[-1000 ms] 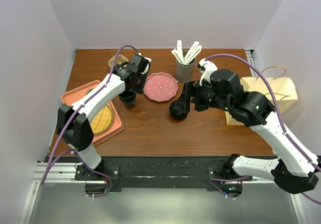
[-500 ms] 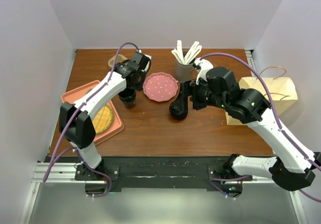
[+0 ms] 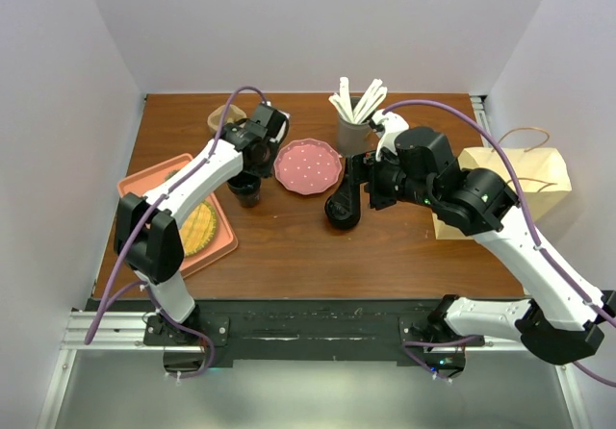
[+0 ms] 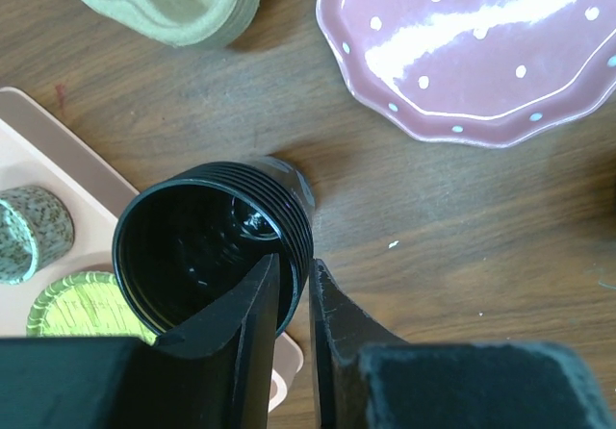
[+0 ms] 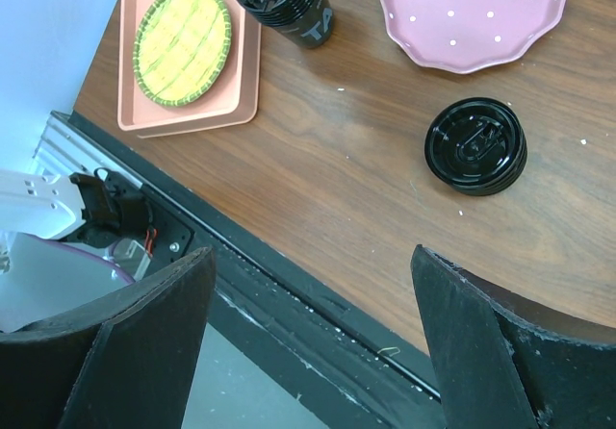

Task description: Pack the takeout coffee

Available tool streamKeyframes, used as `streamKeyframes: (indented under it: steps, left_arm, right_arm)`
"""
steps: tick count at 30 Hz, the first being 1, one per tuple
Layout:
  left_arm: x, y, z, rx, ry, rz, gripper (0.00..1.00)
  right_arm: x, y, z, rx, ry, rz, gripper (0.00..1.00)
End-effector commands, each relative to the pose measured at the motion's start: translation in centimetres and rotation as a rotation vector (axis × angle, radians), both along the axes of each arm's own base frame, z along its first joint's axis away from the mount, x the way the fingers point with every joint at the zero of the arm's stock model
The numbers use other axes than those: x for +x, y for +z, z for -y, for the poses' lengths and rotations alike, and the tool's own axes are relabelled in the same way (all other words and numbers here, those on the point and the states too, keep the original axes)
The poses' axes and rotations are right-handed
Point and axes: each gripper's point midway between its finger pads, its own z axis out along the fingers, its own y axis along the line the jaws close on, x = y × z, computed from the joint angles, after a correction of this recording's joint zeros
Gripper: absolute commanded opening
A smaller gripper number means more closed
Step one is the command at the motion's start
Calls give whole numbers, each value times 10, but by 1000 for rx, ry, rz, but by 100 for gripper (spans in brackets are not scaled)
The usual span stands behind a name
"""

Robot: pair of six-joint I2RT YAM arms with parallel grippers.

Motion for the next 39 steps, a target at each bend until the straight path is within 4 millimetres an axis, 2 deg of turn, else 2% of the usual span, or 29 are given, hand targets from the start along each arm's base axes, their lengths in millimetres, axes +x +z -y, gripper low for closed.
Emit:
streamKeyframes:
  steps: [1,7,14,18,20,23,34,35,37,38,39]
  left_arm:
    - [2,-4,-4,-2,-14,4,23]
    - [2,-10,-4,3,-14,-6,21]
    - [4,-8,-3,0,-19,0,18]
    - [3,-7,-3,-2,-24,-1,12]
    - [3,-6,-1,-9,-26,-3,5]
    - [1,-6,-1,-9,-32,-10,0]
    - [4,6,-5,10,-20,3,0]
    - [4,6,-5,12,-17,3,7]
    - [4,6,-5,12,-19,2,9]
    - [3,4,-4,13,-26,-7,0]
    - [3,4,-4,9,-30,-10,0]
  right_arm:
    - [-1,17,4,20,-4,46,87]
    - [0,18,4,20,-5,47,87]
    - [-1,14,4,17,-6,38,87]
    - [0,13,3,14,-6,35,87]
    - [1,12,2,14,-4,32,87]
    - [2,11,0,13,-2,31,87]
    - [1,9,0,12,1,25,88]
    - [1,9,0,12,0,23,88]
    - [1,10,0,15,0,24,88]
    - [0,9,0,12,0,23,88]
    - [0,10,1,14,-2,25,88]
